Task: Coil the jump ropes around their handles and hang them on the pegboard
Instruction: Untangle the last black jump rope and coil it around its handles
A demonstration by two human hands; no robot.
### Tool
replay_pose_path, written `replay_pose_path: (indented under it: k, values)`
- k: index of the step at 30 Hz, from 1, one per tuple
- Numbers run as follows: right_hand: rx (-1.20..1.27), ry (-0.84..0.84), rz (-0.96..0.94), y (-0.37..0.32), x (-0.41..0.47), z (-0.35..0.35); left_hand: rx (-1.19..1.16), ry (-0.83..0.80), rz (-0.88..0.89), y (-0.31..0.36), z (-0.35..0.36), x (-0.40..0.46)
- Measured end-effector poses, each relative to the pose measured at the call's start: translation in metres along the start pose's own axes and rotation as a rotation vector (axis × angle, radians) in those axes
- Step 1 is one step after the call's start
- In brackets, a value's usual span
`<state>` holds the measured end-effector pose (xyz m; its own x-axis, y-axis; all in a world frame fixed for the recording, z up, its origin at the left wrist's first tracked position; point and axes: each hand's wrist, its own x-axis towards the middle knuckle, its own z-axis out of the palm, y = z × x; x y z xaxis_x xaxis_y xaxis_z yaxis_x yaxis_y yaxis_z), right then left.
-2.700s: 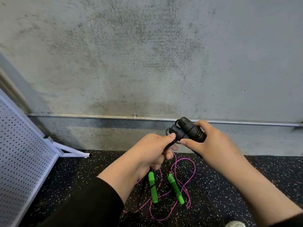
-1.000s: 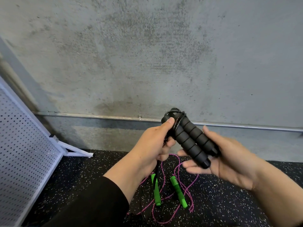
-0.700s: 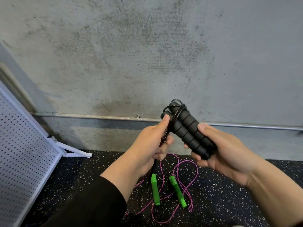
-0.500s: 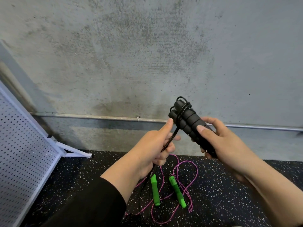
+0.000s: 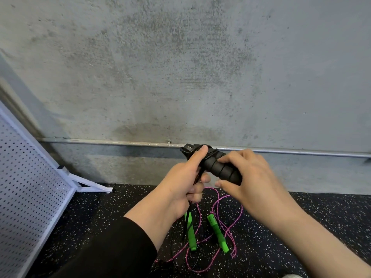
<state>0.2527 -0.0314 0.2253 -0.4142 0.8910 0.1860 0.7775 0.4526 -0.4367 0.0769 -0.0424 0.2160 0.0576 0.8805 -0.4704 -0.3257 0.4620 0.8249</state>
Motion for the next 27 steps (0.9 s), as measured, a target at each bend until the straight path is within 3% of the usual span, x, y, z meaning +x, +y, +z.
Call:
replay_pose_path:
  k: [3,6,9,12,15,20,25,27]
  values:
    - [0.337,-0.023,0.108,-0.005,0.0,-0.003,0.004,0.016,0.053,0.003,-0.002,0.002]
    - [0.987,-0.005,0.474,-0.009,0.002,-0.008,0.019,-0.025,0.083,0.006,-0.002,0.001]
    - [1.382,-0.331,0.694,-0.003,0.002,-0.017,0.033,-0.077,0.105,0.007,-0.001,-0.002]
    - [1.54,-0.497,0.711,0.003,0.002,-0.019,0.051,-0.099,0.112,0.008,-0.001,-0.003]
    - [1.528,-0.401,0.618,0.006,0.004,-0.016,0.048,-0.115,0.137,0.008,-0.001,-0.002]
    - [1.198,-0.033,0.443,0.005,0.008,-0.011,0.184,-0.077,0.154,0.013,-0.005,-0.003]
    - [0.657,0.061,0.311,0.003,0.006,-0.013,0.307,-0.036,0.041,0.015,-0.011,-0.004]
    - [0.553,0.095,0.283,0.005,0.006,-0.012,0.331,-0.023,0.007,0.016,-0.013,-0.004]
